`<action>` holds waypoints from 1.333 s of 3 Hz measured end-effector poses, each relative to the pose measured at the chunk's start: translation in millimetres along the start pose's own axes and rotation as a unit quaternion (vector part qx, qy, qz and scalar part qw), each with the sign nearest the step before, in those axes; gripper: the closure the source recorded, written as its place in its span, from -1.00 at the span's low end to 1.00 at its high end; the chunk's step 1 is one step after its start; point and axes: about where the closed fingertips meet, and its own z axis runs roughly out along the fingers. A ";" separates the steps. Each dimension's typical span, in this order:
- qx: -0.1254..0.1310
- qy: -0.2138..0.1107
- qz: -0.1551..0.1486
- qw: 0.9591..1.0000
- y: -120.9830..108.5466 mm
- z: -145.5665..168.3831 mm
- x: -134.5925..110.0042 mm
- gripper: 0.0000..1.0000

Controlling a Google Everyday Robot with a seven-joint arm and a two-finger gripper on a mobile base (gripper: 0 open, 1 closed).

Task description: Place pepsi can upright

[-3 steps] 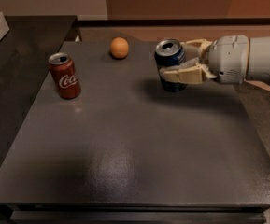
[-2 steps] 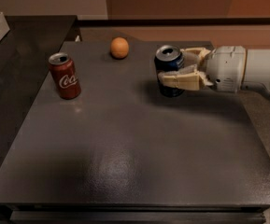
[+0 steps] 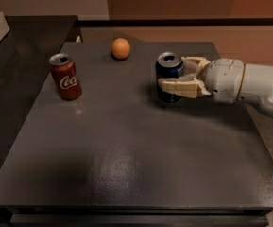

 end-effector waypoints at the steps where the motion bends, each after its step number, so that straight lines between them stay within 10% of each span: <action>1: 0.003 -0.016 0.004 1.000 -1.2 1.6 8.1 1.00; 3: 0.007 -0.030 0.011 0.999 -1.5 0.8 22.7 1.00; 4: 0.008 -0.032 0.017 0.999 -1.4 1.4 28.1 0.62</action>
Offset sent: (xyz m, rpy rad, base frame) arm 0.0062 -0.0112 -0.0274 0.0772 -0.0064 -0.0201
